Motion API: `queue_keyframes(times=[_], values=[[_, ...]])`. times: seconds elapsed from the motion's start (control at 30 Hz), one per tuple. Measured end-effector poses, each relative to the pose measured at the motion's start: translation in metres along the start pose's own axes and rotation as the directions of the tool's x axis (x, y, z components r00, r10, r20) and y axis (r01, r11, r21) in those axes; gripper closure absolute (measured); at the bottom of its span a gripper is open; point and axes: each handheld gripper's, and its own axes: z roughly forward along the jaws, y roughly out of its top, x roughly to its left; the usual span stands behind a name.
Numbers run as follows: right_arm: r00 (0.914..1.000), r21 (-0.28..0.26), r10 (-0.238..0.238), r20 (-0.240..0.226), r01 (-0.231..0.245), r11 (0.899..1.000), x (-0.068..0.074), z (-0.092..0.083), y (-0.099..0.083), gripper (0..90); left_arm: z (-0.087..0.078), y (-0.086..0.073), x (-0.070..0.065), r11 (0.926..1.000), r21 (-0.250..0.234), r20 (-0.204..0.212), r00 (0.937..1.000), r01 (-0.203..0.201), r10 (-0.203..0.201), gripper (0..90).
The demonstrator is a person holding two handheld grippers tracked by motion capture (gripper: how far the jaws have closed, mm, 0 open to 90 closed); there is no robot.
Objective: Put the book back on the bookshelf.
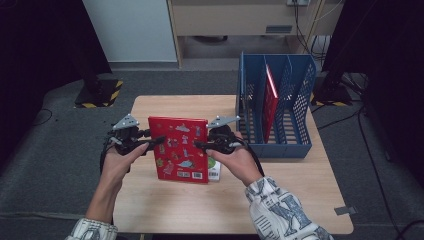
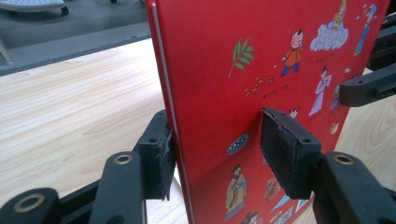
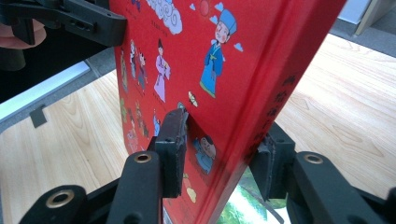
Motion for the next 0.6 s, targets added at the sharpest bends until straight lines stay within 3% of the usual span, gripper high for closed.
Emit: queue_keyframes(times=[0.17, 0.37, 0.43, 0.6], values=[[0.9998, -0.013, 0.008, -0.017, -0.008, 1.000, 0.004, -0.002, 0.005, 60.2, -0.010, 0.005, -0.001, 0.9997, -0.023, -0.005, 1.0000, -0.003, 0.002, 47.3], [0.9999, -0.023, 0.002, -0.016, -0.002, 1.000, 0.008, -0.006, 0.013, 60.7, -0.021, 0.015, -0.006, 0.9990, -0.028, -0.026, 0.9991, -0.034, 0.033, 47.4], [0.9999, -0.021, -0.014, 0.003, 0.014, 1.000, 0.010, -0.007, 0.016, 60.4, -0.022, 0.018, -0.007, 0.9983, -0.022, -0.035, 0.9980, -0.054, 0.053, 47.3], [0.9998, -0.021, -0.013, 0.014, 0.013, 1.000, 0.004, -0.008, 0.017, 60.2, -0.012, 0.019, -0.005, 0.9985, -0.034, -0.023, 0.9989, -0.042, 0.042, 47.3]])
